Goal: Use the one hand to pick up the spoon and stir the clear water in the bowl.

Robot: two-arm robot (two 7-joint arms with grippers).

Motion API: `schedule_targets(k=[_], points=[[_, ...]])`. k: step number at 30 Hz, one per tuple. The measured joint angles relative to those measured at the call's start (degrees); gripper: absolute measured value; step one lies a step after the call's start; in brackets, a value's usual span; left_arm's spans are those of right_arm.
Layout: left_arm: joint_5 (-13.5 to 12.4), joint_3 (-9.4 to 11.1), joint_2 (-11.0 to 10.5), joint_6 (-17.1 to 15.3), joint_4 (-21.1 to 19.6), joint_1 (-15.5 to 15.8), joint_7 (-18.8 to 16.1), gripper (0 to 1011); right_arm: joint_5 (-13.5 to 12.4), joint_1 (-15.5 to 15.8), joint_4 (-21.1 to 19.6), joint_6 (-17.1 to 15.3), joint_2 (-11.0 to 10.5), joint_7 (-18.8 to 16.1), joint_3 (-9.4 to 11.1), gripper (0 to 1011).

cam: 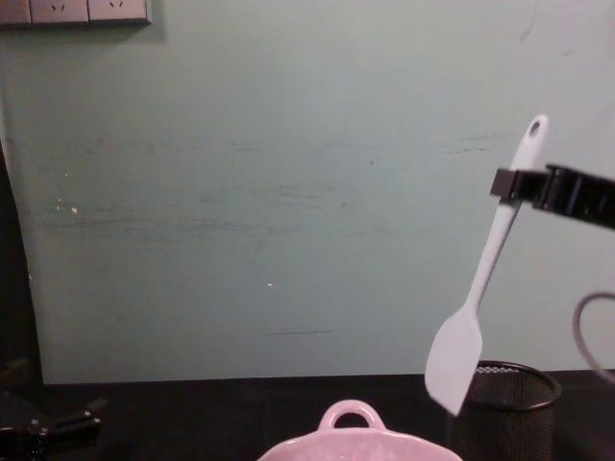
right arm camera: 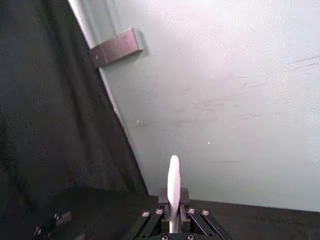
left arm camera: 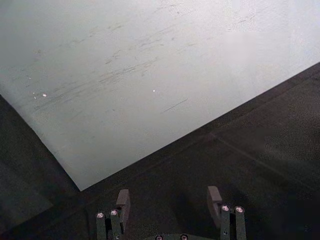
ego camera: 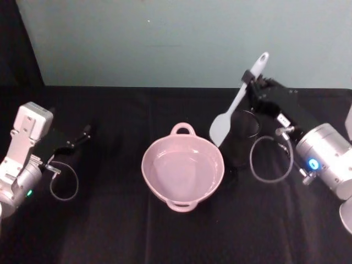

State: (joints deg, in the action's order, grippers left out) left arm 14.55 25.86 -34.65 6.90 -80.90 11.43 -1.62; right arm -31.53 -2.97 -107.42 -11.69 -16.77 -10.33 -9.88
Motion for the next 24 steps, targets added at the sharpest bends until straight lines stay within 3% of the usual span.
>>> schedule_targets(k=[11, 14, 24], points=[[0.00, 0.00, 0.00, 0.00, 0.00, 0.00, 0.00, 1011, -4.66, -2.01, 1.62, -1.97, 2.26, 6.27, 3.52, 117], [0.00, 0.00, 0.00, 0.00, 0.00, 0.00, 0.00, 1011, -7.01, -2.88, 3.21, -2.66, 3.22, 7.81, 4.78, 117], [0.00, 0.00, 0.00, 0.00, 0.00, 0.00, 0.00, 1011, -11.27, -5.94, 8.37, -3.40, 4.90, 10.47, 5.73, 117]])
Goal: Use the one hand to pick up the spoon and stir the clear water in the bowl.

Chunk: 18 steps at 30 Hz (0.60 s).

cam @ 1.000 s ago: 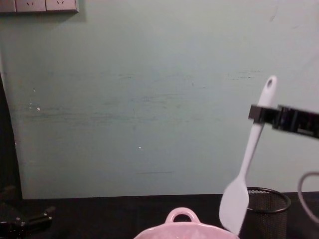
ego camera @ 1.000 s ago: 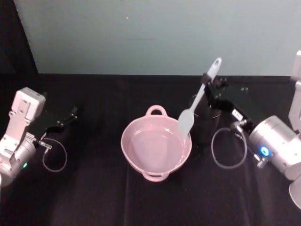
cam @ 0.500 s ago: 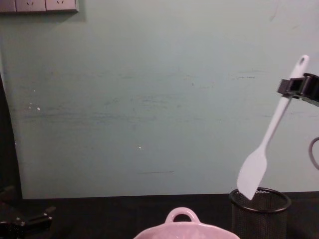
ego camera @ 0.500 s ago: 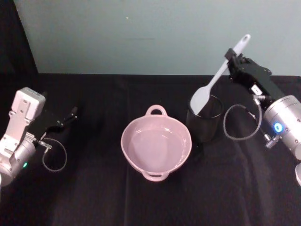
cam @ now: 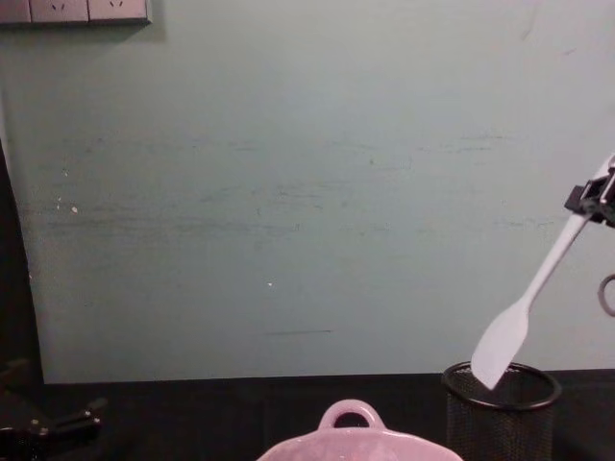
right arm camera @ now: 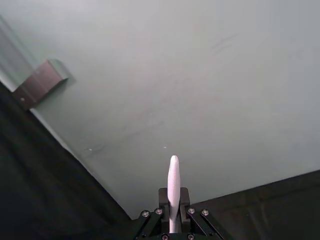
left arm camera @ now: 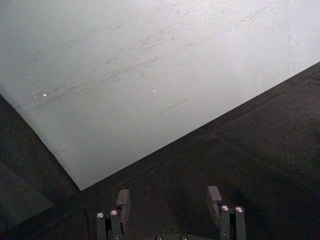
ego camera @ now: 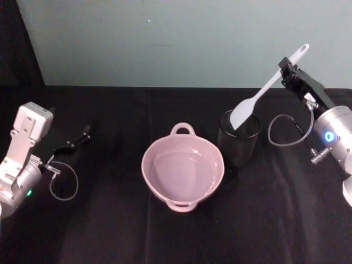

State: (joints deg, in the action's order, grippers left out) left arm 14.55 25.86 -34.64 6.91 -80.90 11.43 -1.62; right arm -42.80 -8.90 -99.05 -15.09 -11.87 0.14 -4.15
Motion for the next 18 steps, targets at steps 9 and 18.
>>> schedule_targets(k=[9, 18], points=[[-0.01, 0.00, 0.00, 0.00, 0.00, 0.00, 0.00, 1011, -0.84, -1.64, 3.35, 1.45, 0.81, 2.57, -0.32, 117], [0.00, 0.00, 0.00, 0.00, 0.00, 0.00, 0.00, 1011, -1.63, -2.47, 6.31, 1.68, 0.93, 4.26, -1.39, 117]])
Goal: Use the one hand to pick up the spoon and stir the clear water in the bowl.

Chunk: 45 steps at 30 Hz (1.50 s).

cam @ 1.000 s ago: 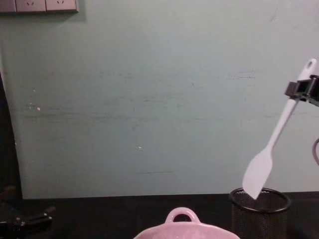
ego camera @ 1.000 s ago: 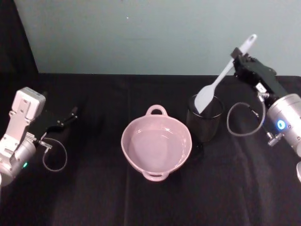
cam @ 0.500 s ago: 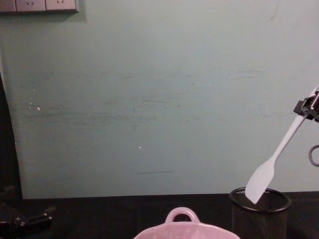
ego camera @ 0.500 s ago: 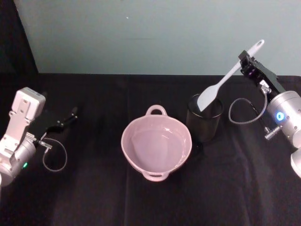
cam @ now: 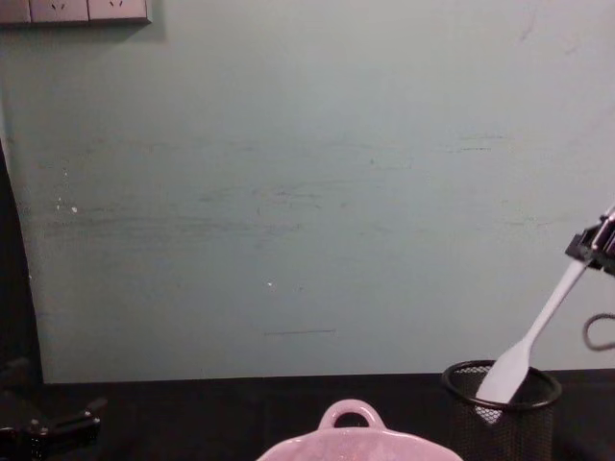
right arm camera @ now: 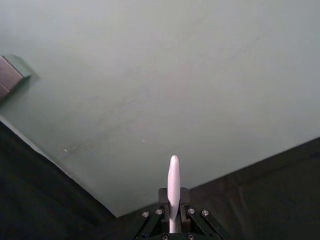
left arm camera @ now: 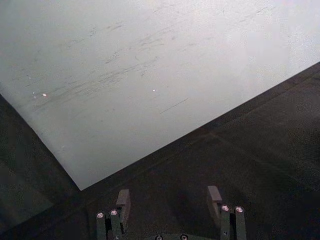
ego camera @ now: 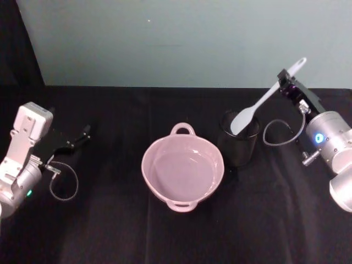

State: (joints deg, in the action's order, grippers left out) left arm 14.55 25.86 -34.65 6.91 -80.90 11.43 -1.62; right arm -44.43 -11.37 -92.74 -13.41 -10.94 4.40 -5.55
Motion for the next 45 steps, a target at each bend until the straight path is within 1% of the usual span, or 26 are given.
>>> schedule_targets(k=[5, 10, 26, 31, 39, 43, 45], points=[[0.00, 0.00, 0.00, 0.00, 0.00, 0.00, 0.00, 1011, -0.23, -0.47, 1.93, -0.02, 0.18, 0.65, -0.52, 117], [0.00, 0.00, 0.00, 0.00, 0.00, 0.00, 0.00, 1011, -0.22, -0.51, 2.94, 0.00, 0.23, 1.07, -0.91, 117], [0.00, 0.00, 0.00, 0.00, 0.00, 0.00, 0.00, 1011, 0.56, -0.10, 4.14, 0.19, -0.05, 0.97, -1.67, 117], [0.00, 0.00, 0.00, 0.00, 0.00, 0.00, 0.00, 1011, 1.95, 0.12, 4.21, 0.89, -0.07, 1.30, -1.96, 117], [0.00, 0.00, 0.00, 0.00, 0.00, 0.00, 0.00, 1011, 1.76, 0.12, 4.20, 0.84, -0.10, 1.30, -1.90, 117], [0.00, 0.00, 0.00, 0.00, 0.00, 0.00, 0.00, 1011, 1.65, 0.10, 4.18, 0.78, -0.10, 1.28, -1.88, 200], [0.00, 0.00, 0.00, 0.00, 0.00, 0.00, 0.00, 1011, 1.63, 0.09, 4.17, 0.76, -0.10, 1.27, -1.86, 281]])
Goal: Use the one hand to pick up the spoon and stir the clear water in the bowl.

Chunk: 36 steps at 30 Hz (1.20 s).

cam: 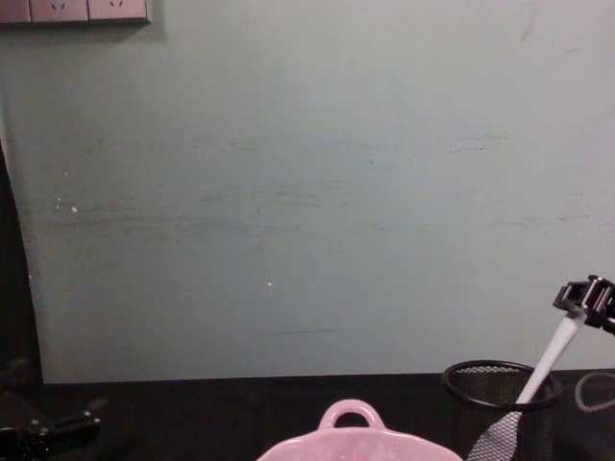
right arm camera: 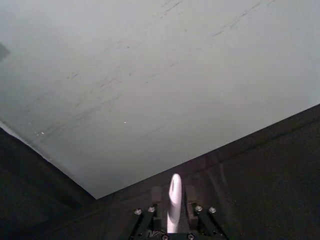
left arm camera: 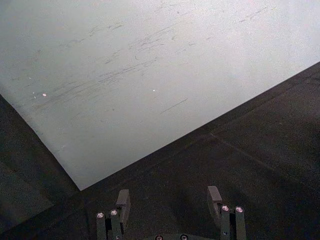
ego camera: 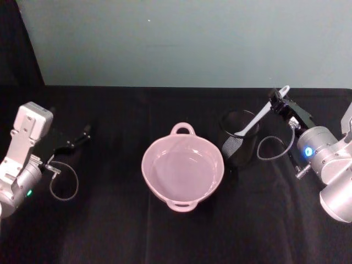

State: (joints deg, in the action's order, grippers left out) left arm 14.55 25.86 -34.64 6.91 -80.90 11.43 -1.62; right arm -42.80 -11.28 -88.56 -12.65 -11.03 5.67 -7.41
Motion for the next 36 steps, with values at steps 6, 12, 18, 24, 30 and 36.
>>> schedule_targets(k=[6, 12, 18, 24, 30, 36], points=[[0.00, 0.00, 0.00, 0.00, 0.00, 0.00, 0.00, 1011, -0.08, -0.03, -0.03, -0.06, 0.00, -0.08, 0.03, 482], [0.00, 0.00, 0.00, 0.00, 0.00, 0.00, 0.00, 1011, -0.12, -0.05, -0.04, -0.08, 0.00, -0.13, 0.05, 626], [0.00, 0.00, 0.00, 0.00, 0.00, 0.00, 0.00, 1011, 1.04, 0.79, -1.53, -0.41, -0.67, -0.01, -0.01, 838], [0.00, 0.00, 0.00, 0.00, 0.00, 0.00, 0.00, 1011, 2.86, 3.35, -5.15, -1.26, -1.82, 0.45, 0.51, 997], [0.00, 0.00, 0.00, 0.00, 0.00, 0.00, 0.00, 1011, 4.06, 6.38, -8.64, -2.13, -3.63, -0.53, 1.82, 1003], [0.00, 0.00, 0.00, 0.00, 0.00, 0.00, 0.00, 1011, 6.90, 9.52, -10.20, 0.88, -7.29, -5.23, 3.05, 1002]])
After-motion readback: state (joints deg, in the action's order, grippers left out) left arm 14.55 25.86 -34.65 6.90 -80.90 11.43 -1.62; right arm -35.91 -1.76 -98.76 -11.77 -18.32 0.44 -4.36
